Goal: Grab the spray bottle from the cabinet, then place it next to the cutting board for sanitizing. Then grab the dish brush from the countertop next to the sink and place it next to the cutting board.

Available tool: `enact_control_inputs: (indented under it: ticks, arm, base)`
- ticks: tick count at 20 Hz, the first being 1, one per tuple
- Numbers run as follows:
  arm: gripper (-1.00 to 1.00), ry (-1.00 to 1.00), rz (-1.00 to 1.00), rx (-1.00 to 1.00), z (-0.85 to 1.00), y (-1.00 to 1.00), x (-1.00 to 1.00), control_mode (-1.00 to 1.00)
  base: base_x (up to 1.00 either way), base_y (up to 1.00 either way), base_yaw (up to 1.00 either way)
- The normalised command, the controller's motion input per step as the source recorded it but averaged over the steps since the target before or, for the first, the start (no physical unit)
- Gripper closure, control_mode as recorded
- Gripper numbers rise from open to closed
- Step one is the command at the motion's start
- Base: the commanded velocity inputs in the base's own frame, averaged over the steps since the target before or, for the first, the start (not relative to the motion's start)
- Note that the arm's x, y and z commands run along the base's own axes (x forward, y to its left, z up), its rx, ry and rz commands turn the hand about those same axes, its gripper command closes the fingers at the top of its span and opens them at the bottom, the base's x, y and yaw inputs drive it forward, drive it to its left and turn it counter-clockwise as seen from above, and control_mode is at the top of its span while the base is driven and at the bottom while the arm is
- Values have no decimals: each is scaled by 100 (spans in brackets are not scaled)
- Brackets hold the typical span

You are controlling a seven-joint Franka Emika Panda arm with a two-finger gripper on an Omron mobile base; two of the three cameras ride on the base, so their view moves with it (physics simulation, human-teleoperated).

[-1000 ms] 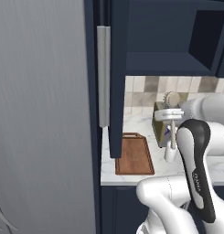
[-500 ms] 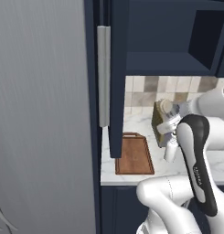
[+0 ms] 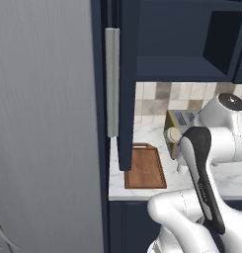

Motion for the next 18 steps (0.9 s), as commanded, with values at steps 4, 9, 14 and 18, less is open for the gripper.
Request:
enact_control_inputs:
  ticks: [4, 9, 14, 18]
  arm:
    - [100, 14, 13, -9, -62, -52, -26, -100]
    - [100, -2, 15, 3, -73, -48, -1, -100]
    - [100, -1, 3, 5, -74, -14, 19, -100]
    - [100, -29, 24, 0, -75, -29, 6, -100]
  base:
    - [0, 0, 0]
    - [0, 0, 0]
    - [0, 0, 0]
    - [0, 0, 0]
